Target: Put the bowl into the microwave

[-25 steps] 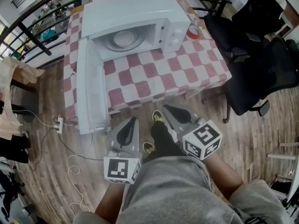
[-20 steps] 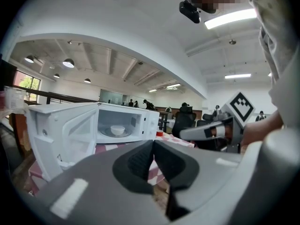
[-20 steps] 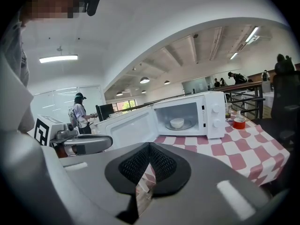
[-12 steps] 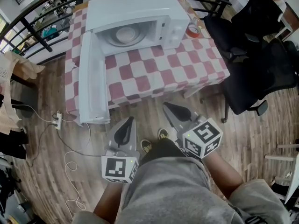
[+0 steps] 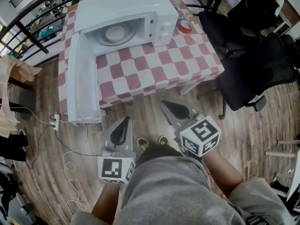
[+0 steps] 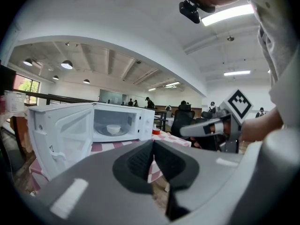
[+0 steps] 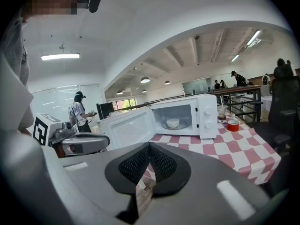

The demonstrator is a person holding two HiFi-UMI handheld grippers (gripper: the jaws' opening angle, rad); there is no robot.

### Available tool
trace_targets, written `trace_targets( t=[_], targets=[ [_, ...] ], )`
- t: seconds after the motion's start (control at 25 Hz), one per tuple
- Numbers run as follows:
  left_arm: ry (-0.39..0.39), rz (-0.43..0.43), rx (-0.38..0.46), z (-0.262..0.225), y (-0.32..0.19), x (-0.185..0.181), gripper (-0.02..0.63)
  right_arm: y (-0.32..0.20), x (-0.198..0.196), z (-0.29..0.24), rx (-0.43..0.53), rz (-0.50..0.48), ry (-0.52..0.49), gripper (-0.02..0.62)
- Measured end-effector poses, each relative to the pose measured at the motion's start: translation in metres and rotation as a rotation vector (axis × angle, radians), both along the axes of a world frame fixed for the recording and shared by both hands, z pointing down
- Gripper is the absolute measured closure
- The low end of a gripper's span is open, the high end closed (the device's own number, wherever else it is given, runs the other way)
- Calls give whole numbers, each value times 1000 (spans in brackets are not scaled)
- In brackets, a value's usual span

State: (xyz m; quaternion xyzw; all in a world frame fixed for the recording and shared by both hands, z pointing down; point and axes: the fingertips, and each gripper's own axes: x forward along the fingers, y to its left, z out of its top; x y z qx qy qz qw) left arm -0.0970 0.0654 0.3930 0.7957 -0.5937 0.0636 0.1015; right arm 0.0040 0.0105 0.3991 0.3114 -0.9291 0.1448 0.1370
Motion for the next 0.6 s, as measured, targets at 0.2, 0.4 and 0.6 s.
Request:
trace_targets(
  t=[0.2, 0.4, 0.6],
  targets=[
    [8, -11, 1, -17, 1, 23, 594, 1, 27, -11, 6, -2, 3, 597],
    [25, -23, 23, -34, -3, 46, 594, -3, 60, -23, 13, 1, -11, 597],
    [12, -27, 40, -40, -6, 66, 595, -6, 84, -26, 21, 12, -18, 597]
  ],
)
